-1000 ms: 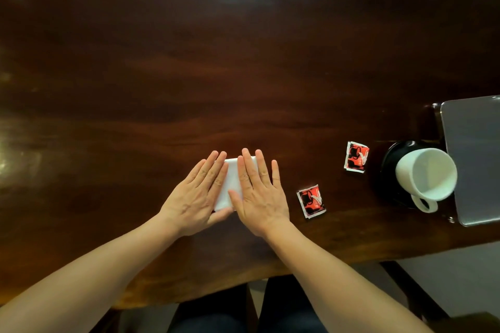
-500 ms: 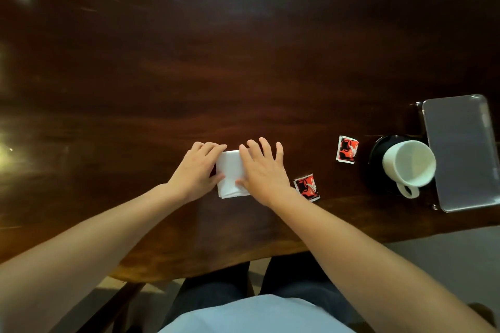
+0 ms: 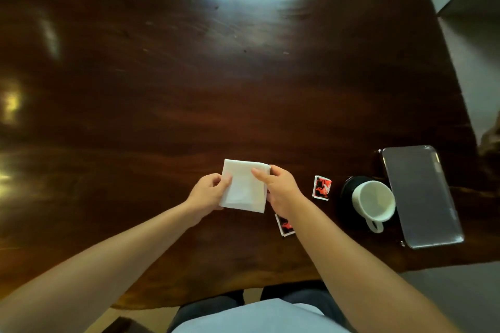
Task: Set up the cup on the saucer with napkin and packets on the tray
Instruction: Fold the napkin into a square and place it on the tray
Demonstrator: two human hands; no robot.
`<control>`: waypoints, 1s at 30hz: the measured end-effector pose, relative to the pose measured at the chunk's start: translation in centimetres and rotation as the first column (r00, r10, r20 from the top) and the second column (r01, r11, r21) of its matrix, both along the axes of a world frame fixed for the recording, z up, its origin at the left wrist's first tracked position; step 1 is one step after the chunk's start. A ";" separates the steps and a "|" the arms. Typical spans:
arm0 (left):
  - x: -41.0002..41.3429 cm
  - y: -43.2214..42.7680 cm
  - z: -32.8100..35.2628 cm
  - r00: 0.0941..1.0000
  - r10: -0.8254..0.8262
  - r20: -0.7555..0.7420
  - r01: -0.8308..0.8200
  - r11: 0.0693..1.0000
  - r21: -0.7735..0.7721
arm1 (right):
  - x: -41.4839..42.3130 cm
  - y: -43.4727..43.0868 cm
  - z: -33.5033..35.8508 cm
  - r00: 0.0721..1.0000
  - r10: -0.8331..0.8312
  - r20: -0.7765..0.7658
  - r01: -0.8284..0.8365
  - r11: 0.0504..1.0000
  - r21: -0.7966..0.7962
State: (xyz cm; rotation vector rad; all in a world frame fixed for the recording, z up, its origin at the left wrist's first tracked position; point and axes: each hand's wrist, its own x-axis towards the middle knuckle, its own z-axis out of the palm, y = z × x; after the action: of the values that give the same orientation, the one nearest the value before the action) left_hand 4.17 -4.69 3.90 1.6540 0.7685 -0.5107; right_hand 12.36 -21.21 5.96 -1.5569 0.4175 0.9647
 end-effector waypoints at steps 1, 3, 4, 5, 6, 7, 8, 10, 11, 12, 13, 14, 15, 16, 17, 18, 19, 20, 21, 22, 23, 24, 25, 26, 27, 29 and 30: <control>0.5 -1.0 0.5 1.000 -0.008 0.022 0.007 0.999 0.048 | 0.2 -0.5 0.6 0.999 -0.032 -0.001 0.032 0.999 0.008; 1.8 -2.9 1.5 0.995 -0.045 0.088 0.030 0.987 0.156 | 0.9 -1.7 1.4 0.998 -0.037 0.048 0.039 0.999 -0.022; 2.5 -3.9 2.1 0.990 -0.075 0.117 0.048 0.975 0.219 | 1.3 -2.2 1.8 0.996 -0.039 0.085 0.044 0.997 -0.060; 3.3 -4.9 2.6 0.985 -0.096 0.143 0.053 0.960 0.276 | 1.8 -2.8 2.1 0.992 -0.041 0.122 0.054 0.993 -0.109; 4.1 -6.0 3.2 0.979 -0.110 0.170 0.050 0.945 0.323 | 2.3 -3.3 2.4 0.988 -0.046 0.148 0.070 0.985 -0.156; 4.8 -7.3 3.9 0.973 -0.124 0.195 0.047 0.933 0.357 | 2.9 -4.1 2.5 0.984 -0.054 0.167 0.087 0.977 -0.194; 5.6 -8.6 4.5 0.965 -0.151 0.214 0.055 0.916 0.398 | 3.5 -5.0 2.7 0.981 -0.067 0.180 0.106 0.971 -0.216; 7.2 -11.4 5.6 0.933 -0.273 0.234 0.104 0.827 0.552 | 4.9 -7.3 3.2 0.971 -0.107 0.215 0.156 0.962 -0.226; 8.0 -12.8 6.1 0.913 -0.336 0.232 0.128 0.774 0.620 | 5.7 -8.8 3.5 0.960 -0.123 0.251 0.182 0.957 -0.226; 8.8 -14.4 6.5 0.897 -0.381 0.225 0.143 0.732 0.666 | 6.5 -10.5 3.7 0.945 -0.126 0.301 0.201 0.951 -0.235; 9.8 -16.2 6.8 0.889 -0.403 0.219 0.149 0.706 0.692 | 7.3 -12.3 3.8 0.927 -0.118 0.356 0.216 0.944 -0.249; 10.7 -18.0 7.1 0.889 -0.400 0.221 0.143 0.703 0.696 | 8.2 -14.1 4.1 0.910 -0.102 0.402 0.223 0.937 -0.267; 11.6 -20.0 7.3 0.896 -0.379 0.232 0.127 0.718 0.684 | 9.0 -16.0 4.2 0.897 -0.092 0.433 0.229 0.933 -0.276; 12.6 -22.0 7.4 0.901 -0.359 0.245 0.114 0.739 0.664 | 9.8 -18.0 4.4 0.884 -0.088 0.459 0.237 0.930 -0.279; 13.4 -24.0 7.6 0.905 -0.338 0.259 0.103 0.763 0.638 | 10.5 -20.0 4.5 0.871 -0.079 0.485 0.244 0.926 -0.287; 14.3 -25.9 7.8 0.907 -0.318 0.275 0.090 0.785 0.613 | 11.3 -21.9 4.7 0.859 -0.068 0.507 0.249 0.922 -0.298; 15.2 -27.8 8.0 0.906 -0.304 0.294 0.074 0.798 0.598 | 12.1 -23.8 4.9 0.849 -0.054 0.525 0.251 0.916 -0.312; 16.0 -29.6 8.3 0.905 -0.288 0.312 0.057 0.810 0.583 | 12.8 -25.6 5.1 0.844 -0.036 0.536 0.248 0.911 -0.329; 16.8 -31.2 8.5 0.905 -0.267 0.332 0.037 0.827 0.561 | 13.5 -27.1 5.3 0.837 -0.020 0.547 0.246 0.907 -0.343; 17.4 -32.7 8.8 0.905 -0.242 0.351 0.018 0.845 0.535 | 14.2 -28.5 5.5 0.825 -0.014 0.565 0.253 0.903 -0.348; 18.0 -34.0 8.8 0.906 -0.219 0.362 0.004 0.860 0.511 | 14.8 -29.7 5.7 0.809 -0.018 0.588 0.268 0.901 -0.341; 18.5 -35.0 9.0 0.906 -0.203 0.371 -0.007 0.870 0.493 | 15.3 -30.7 5.9 0.794 -0.026 0.608 0.283 0.901 -0.330; 18.9 -35.8 8.8 0.904 -0.196 0.379 -0.010 0.877 0.480 | 15.8 -31.6 5.9 0.785 -0.029 0.619 0.288 0.901 -0.324; 19.3 -36.3 8.8 0.904 -0.192 0.382 -0.008 0.886 0.464 | 16.2 -32.4 5.8 0.790 -0.035 0.612 0.288 0.903 -0.320; 19.6 -36.8 8.8 0.903 -0.187 0.387 -0.007 0.894 0.449 | 16.4 -33.0 5.8 0.809 -0.055 0.585 0.280 0.911 -0.302; 20.2 -37.3 8.5 0.902 -0.165 0.398 -0.015 0.912 0.411 | 16.9 -34.4 5.7 0.887 -0.160 0.434 0.258 0.950 -0.177; 20.4 -37.5 8.6 0.906 -0.122 0.406 -0.035 0.932 0.360 | 16.9 -35.1 5.8 0.930 -0.213 0.300 0.240 0.969 -0.055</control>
State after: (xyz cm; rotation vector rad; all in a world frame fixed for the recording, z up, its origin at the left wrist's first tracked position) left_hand 24.61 -42.19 12.53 2.0366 0.5170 -0.0245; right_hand 29.29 -56.29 11.73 -1.6621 0.4247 0.5321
